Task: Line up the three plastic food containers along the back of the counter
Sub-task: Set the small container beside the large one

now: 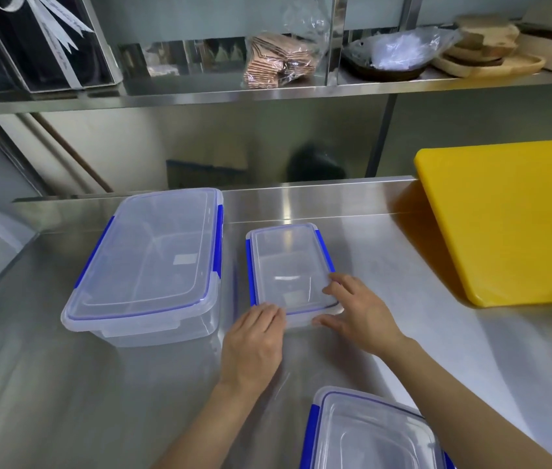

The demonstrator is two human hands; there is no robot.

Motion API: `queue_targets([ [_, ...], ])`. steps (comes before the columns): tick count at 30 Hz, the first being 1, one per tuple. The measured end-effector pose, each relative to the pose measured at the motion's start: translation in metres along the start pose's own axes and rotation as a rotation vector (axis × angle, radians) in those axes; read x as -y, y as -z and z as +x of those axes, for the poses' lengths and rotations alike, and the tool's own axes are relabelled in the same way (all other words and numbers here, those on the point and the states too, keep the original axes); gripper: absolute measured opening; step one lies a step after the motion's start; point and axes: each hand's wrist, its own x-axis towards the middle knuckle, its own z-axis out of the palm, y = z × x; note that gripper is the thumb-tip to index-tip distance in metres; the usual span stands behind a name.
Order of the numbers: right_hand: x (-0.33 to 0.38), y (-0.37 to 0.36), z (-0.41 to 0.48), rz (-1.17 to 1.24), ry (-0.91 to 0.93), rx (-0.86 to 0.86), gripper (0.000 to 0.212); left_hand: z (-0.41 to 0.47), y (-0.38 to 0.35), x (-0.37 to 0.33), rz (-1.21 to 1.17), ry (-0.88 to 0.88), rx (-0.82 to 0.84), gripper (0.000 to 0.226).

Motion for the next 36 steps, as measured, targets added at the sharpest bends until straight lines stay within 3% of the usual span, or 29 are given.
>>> queue_targets([
  [4, 0.001, -0.015, 0.027, -0.018, -0.073, -0.038, 0.049, 0.017, -0.007, 0.002, 0.023, 0.215, 0.254, 0.060],
  [7, 0.001, -0.020, 0.047, -0.029, -0.063, 0.033, 0.067, 0.032, -0.018, 0.020, 0.010, 0.271, 0.404, 0.087],
  [10, -0.002, -0.021, 0.066, -0.074, -0.083, 0.135, 0.099, 0.048, -0.022, 0.032, 0.044, 0.300, 0.490, 0.095],
  [12, -0.004, -0.023, 0.076, -0.104, -0.111, 0.208, 0.093, 0.052, -0.023, 0.033, 0.048, 0.306, 0.526, 0.098],
  [15, 0.000, -0.023, 0.084, -0.148, -0.137, 0.269, 0.077, 0.052, -0.023, 0.032, 0.064, 0.322, 0.581, 0.101],
  [20, 0.007, -0.018, 0.083, -0.210, -0.171, 0.356, 0.086, 0.055, -0.022, 0.031, 0.055, 0.327, 0.595, 0.101],
  [24, 0.009, 0.000, 0.070, -0.142, -0.153, 0.324, 0.085, 0.058, 0.000, 0.028, -0.004, 0.330, 0.581, 0.081],
  [27, 0.015, 0.023, 0.047, 0.126, -0.217, 0.295, 0.074, 0.056, 0.027, 0.016, -0.194, 0.466, 0.555, 0.070],
  [29, 0.018, 0.038, 0.029, 0.293, -0.243, 0.366, 0.066, 0.047, 0.042, 0.005, -0.365, 0.559, 0.561, 0.066],
  [36, 0.027, 0.071, -0.042, 0.338, -0.392, 0.620, 0.072, -0.005, 0.071, -0.032, -0.727, 0.649, 0.897, 0.072],
])
